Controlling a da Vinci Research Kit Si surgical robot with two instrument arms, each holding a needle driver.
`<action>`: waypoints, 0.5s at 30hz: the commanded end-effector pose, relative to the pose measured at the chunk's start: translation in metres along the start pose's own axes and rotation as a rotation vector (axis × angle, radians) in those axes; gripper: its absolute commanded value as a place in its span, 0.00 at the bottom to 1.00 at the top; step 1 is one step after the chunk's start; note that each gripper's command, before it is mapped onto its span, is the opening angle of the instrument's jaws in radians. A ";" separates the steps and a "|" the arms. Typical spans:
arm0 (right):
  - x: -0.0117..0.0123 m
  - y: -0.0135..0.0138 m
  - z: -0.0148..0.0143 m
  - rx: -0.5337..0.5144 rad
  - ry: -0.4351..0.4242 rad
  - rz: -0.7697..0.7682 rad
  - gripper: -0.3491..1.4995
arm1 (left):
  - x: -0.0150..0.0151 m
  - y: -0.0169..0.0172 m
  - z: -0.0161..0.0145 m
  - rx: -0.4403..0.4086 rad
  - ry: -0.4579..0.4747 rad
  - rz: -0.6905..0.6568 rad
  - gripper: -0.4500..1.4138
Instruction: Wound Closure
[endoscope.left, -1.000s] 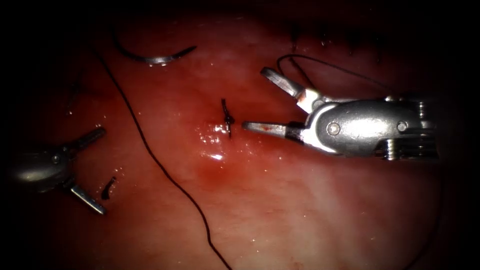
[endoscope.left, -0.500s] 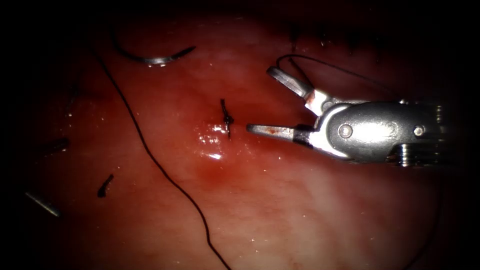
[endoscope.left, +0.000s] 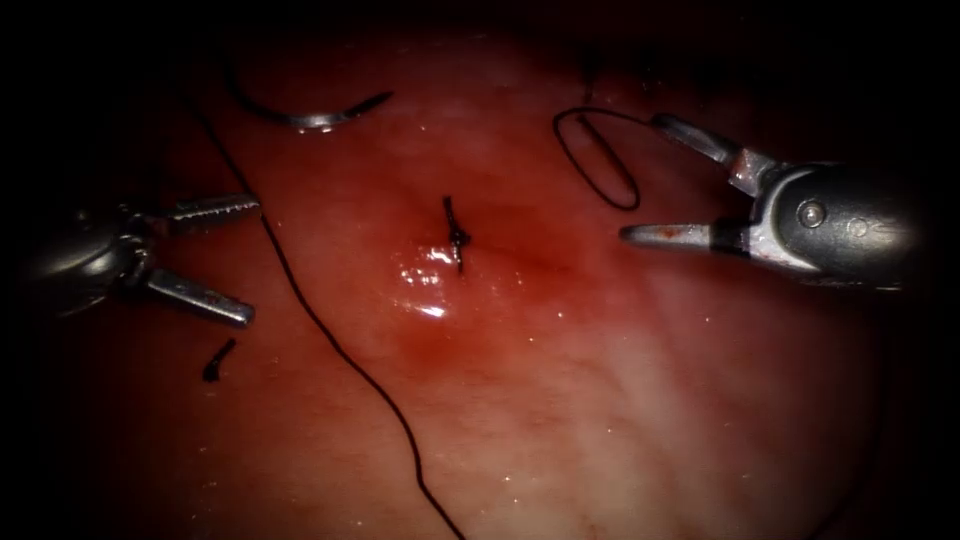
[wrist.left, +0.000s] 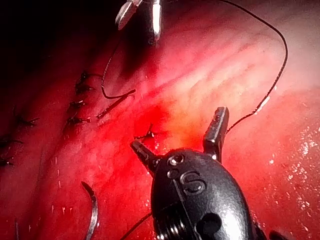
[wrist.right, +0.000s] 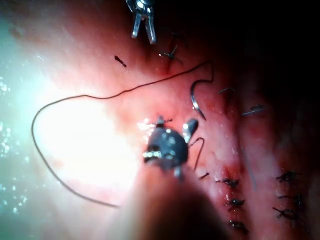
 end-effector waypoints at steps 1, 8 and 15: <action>-0.0003 -0.0005 0.0003 0.003 0.004 0.055 0.60 | 0.0001 -0.0007 0.0011 0.030 -0.013 -0.004 0.85; -0.0004 -0.0020 0.0008 0.070 -0.036 0.142 0.76 | 0.0017 -0.0072 0.0035 0.204 -0.171 0.020 0.83; -0.0012 -0.0042 0.0027 0.147 -0.092 0.116 0.75 | 0.0002 -0.0119 0.0068 0.259 -0.278 0.032 0.59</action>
